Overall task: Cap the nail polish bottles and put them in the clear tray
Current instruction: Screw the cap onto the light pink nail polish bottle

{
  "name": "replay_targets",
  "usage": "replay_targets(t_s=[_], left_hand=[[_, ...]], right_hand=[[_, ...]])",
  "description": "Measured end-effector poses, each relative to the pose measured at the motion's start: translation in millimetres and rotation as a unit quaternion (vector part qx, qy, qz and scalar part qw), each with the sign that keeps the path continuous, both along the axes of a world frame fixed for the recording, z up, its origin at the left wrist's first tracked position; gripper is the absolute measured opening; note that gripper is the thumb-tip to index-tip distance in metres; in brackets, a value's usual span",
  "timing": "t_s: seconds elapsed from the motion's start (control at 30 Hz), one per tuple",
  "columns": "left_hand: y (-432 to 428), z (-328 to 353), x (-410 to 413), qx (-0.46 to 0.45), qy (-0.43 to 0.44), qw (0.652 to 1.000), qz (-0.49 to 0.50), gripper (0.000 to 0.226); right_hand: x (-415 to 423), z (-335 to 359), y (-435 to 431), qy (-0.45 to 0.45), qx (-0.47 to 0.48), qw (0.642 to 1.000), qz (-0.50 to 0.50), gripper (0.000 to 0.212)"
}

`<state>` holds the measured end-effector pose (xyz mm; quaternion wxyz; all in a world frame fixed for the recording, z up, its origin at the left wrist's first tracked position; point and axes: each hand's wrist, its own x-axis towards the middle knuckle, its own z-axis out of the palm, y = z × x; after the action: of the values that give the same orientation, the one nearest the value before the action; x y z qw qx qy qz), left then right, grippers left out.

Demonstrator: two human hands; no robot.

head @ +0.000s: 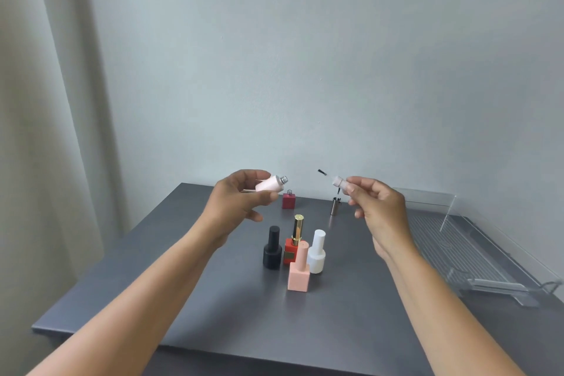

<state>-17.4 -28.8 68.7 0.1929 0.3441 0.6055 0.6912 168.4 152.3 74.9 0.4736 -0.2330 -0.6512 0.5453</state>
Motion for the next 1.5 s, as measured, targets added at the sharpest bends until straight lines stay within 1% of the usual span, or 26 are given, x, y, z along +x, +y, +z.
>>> replay_targets(t_s=[0.13,0.3,0.5,0.8,1.2,1.33,1.4,1.5], left_hand=[[-1,-2,7,-0.004,0.008,1.0,-0.005,0.032],[-3,-7,11,-0.01,0.003,1.0,-0.011,0.028],[-5,-5,12,-0.006,0.002,1.0,-0.01,0.028],[-7,-1,11,-0.006,0.006,1.0,-0.013,0.03],[-6,2,16,-0.023,0.039,0.999,-0.009,0.03],[-6,3,20,-0.031,0.048,0.998,-0.013,0.032],[-5,4,22,-0.03,0.047,0.998,-0.016,0.032],[-4,4,26,-0.024,0.046,0.998,-0.018,0.032]], right_hand=[[2,8,-19,-0.007,0.031,0.999,0.033,0.014],[0,9,-33,-0.039,0.06,0.996,0.05,0.015],[-3,10,-39,-0.062,0.087,0.994,0.038,0.017],[-3,14,-44,-0.073,0.101,0.992,0.037,0.019],[-4,21,-50,-0.087,0.147,0.984,0.041,0.018],[-5,21,-52,-0.081,0.157,0.984,0.039,0.023],[-6,20,-53,-0.084,0.165,0.982,0.035,0.021],[-6,19,-52,-0.079,0.173,0.981,0.03,0.012]])
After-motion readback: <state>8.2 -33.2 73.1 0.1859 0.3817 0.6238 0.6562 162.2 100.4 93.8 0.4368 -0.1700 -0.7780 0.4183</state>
